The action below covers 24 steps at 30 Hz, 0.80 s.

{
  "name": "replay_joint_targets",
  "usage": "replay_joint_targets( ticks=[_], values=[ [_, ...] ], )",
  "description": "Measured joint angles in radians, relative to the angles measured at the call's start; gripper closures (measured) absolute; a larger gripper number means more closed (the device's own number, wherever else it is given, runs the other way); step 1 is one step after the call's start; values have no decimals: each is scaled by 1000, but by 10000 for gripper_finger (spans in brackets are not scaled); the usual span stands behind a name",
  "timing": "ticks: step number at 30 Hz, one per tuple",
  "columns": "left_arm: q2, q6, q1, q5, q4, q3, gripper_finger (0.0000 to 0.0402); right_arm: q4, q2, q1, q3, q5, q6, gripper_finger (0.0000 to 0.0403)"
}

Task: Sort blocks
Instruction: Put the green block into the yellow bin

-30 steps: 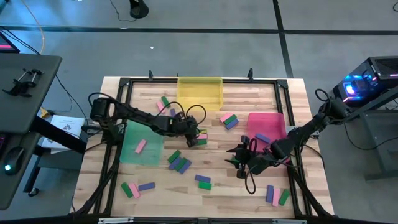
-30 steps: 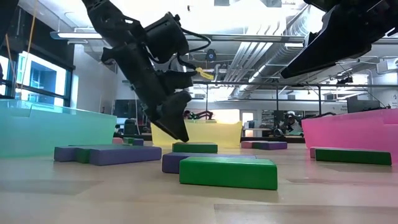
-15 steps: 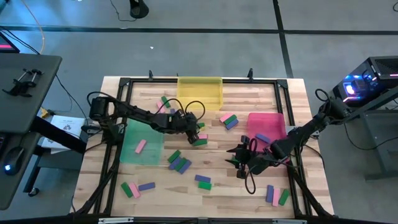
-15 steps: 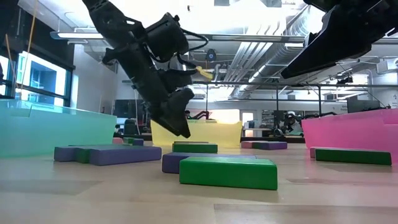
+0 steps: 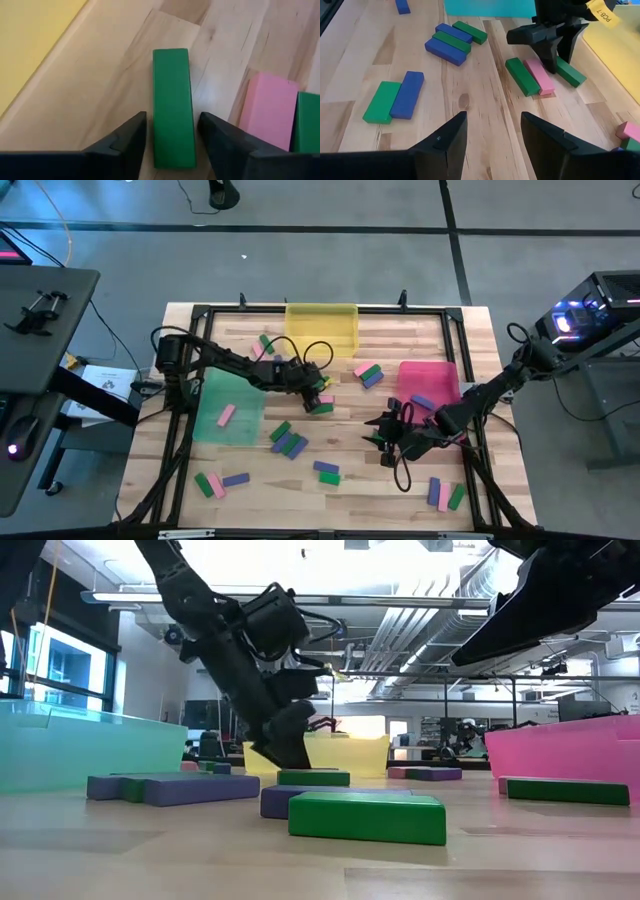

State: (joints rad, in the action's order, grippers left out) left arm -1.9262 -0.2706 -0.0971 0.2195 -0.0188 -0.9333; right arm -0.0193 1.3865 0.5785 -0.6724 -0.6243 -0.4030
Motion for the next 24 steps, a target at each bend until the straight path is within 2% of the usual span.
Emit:
replay_joint_targets(
  ticks=[5, 11, 16, 21, 24],
  values=[
    [18, -20, 13, 0, 9, 1, 332, 0, 0, 0, 0, 0, 0, 233],
    [133, -57, 86, 26, 22, 8, 332, 0, 0, 0, 0, 0, 0, 233],
    [295, -27, 134, 208, 7, 5, 332, 0, 0, 0, 0, 0, 0, 233],
    [409, 17, 47, 235, 5, -18, 332, 4, 0, 0, 0, 0, 1, 233],
    [414, 47, -54, 186, 47, -50, 332, 7, 0, 0, 0, -8, 4, 233]
  ],
)
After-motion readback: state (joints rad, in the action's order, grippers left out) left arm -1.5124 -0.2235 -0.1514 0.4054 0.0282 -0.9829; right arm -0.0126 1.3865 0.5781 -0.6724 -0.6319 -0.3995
